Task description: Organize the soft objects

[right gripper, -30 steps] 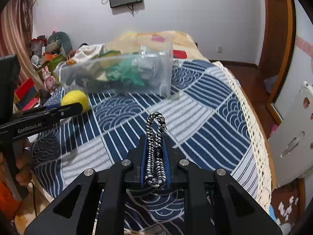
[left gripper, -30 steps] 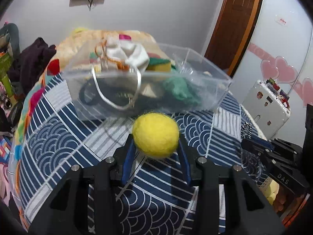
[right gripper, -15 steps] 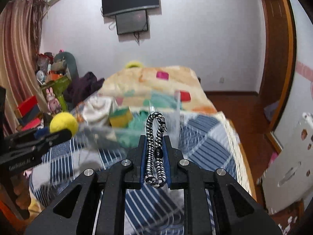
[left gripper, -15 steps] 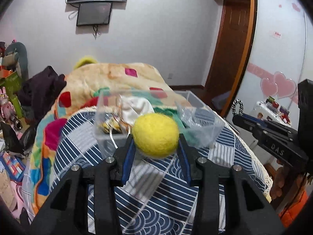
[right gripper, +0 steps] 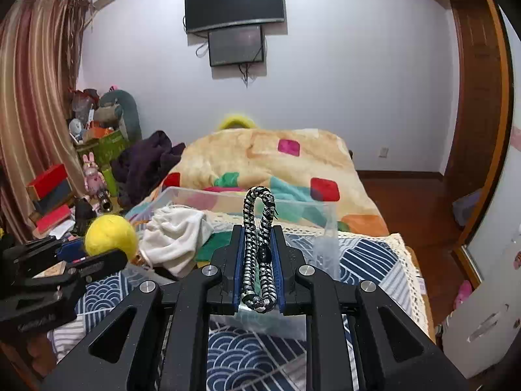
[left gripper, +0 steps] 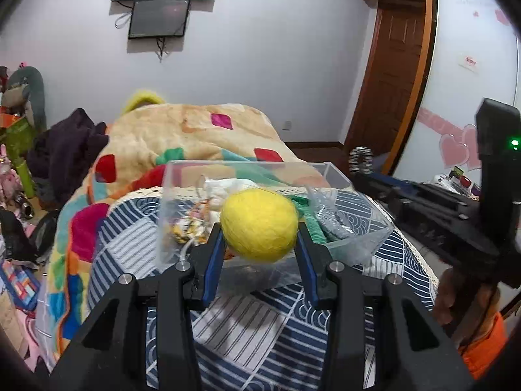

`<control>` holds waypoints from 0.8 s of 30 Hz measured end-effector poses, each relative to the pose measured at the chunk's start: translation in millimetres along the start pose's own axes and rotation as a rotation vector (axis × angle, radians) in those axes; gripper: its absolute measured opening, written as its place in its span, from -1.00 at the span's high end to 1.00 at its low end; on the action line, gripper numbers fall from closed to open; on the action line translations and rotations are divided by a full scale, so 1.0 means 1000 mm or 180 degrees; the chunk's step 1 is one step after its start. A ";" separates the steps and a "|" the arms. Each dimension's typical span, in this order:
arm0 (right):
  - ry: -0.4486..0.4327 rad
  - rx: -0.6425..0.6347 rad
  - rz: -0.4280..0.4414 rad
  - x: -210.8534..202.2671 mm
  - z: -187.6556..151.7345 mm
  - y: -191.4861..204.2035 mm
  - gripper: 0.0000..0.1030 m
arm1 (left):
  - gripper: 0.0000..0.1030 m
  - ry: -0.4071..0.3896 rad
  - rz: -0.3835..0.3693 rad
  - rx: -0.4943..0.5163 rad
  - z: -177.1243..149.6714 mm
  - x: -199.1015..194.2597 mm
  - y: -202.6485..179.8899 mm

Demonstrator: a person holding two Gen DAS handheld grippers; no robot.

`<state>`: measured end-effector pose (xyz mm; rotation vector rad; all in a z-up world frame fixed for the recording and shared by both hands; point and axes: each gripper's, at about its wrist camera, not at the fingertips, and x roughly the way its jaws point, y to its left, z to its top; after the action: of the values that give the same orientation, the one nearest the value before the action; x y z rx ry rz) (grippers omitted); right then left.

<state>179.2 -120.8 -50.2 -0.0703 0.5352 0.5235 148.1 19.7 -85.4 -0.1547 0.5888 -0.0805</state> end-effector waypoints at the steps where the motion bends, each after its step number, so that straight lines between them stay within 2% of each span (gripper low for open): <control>1: 0.0041 0.0003 0.0007 0.005 0.000 0.000 0.72 | 0.19 0.0025 -0.0019 0.0015 0.001 0.005 -0.003; 10: 0.0442 0.0043 0.0117 0.046 -0.007 -0.005 0.72 | 0.19 0.0207 0.0053 0.0142 0.004 0.040 -0.013; 14: 0.0529 0.0006 0.0120 0.050 -0.012 -0.004 0.72 | 0.18 0.0259 0.0096 0.0143 0.002 0.048 -0.012; 18: 0.0592 -0.0057 0.0080 0.050 -0.015 -0.002 0.65 | 0.11 0.0287 0.0117 0.0193 0.000 0.051 -0.014; 24: 0.0625 -0.0109 0.0025 0.048 -0.015 0.000 0.35 | -0.09 0.0254 0.0112 0.0208 -0.002 0.042 -0.013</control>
<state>208.0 -101.9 -87.1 -0.1534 0.7185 0.5364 181.4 2.1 -108.1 -0.0778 0.6676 -0.0718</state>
